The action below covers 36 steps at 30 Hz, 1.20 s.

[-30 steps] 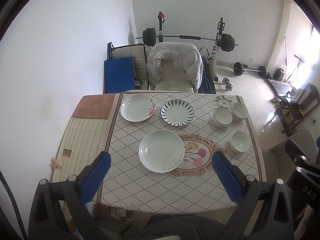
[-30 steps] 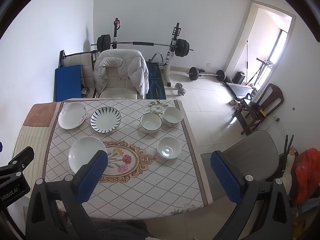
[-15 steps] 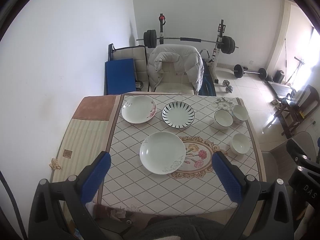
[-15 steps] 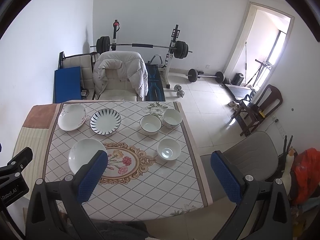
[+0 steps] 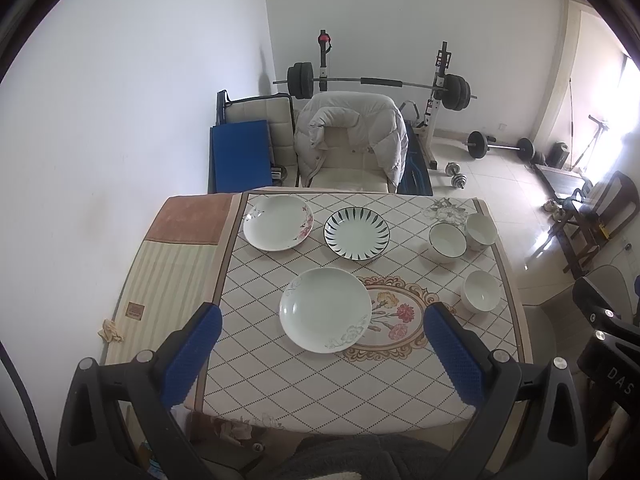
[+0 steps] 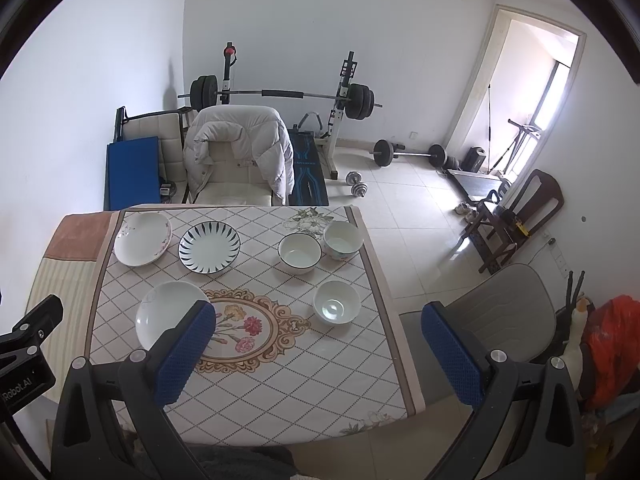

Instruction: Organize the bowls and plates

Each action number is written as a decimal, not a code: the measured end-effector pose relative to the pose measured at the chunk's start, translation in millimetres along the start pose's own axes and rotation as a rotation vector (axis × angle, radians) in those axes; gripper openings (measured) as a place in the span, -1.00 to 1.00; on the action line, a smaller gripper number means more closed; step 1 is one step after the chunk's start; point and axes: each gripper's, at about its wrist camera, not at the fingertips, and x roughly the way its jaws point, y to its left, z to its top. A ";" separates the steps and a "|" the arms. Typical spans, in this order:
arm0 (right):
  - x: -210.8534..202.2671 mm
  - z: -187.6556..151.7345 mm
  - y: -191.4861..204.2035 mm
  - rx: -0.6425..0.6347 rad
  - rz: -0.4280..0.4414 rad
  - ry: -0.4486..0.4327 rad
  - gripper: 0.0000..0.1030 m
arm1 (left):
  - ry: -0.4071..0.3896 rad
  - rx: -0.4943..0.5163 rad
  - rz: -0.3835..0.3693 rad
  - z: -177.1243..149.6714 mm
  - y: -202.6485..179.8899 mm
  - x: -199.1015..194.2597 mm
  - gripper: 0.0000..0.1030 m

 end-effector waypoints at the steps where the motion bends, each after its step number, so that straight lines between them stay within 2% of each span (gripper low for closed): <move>1: -0.1 -0.3 -0.2 0.001 0.002 0.000 1.00 | 0.002 -0.001 0.000 0.2 0.2 0.8 1.00; 9: 20.7 -0.8 1.4 0.018 0.036 0.045 1.00 | 0.028 -0.019 0.019 0.5 3.7 24.1 1.00; 14: 65.3 -7.1 10.2 0.031 0.081 0.123 1.00 | 0.056 -0.027 0.026 -4.0 5.6 74.7 1.00; 18: 135.9 -20.0 29.7 0.017 0.144 0.211 1.00 | 0.142 -0.003 0.076 -14.9 14.5 152.9 1.00; 21: 208.7 -39.3 52.6 -0.019 0.209 0.309 1.00 | 0.264 0.002 0.084 -28.4 27.9 224.0 0.92; 25: 310.3 -80.2 94.2 -0.133 0.233 0.444 1.00 | 0.441 -0.047 0.030 -48.5 51.2 311.0 0.50; 27: 353.2 -99.5 115.7 -0.156 0.288 0.515 1.00 | 0.503 -0.084 0.001 -54.4 62.8 343.6 0.32; 28: 371.9 -106.1 125.5 -0.153 0.317 0.547 1.00 | 0.527 -0.102 -0.009 -56.0 67.8 357.0 0.20; 33: 431.9 -115.7 163.9 -0.094 0.445 0.633 0.87 | 0.587 -0.175 -0.102 -53.2 87.5 409.9 0.16; 36: 455.0 -113.0 179.8 -0.029 0.494 0.684 0.66 | 0.613 -0.188 -0.127 -51.2 98.4 433.6 0.10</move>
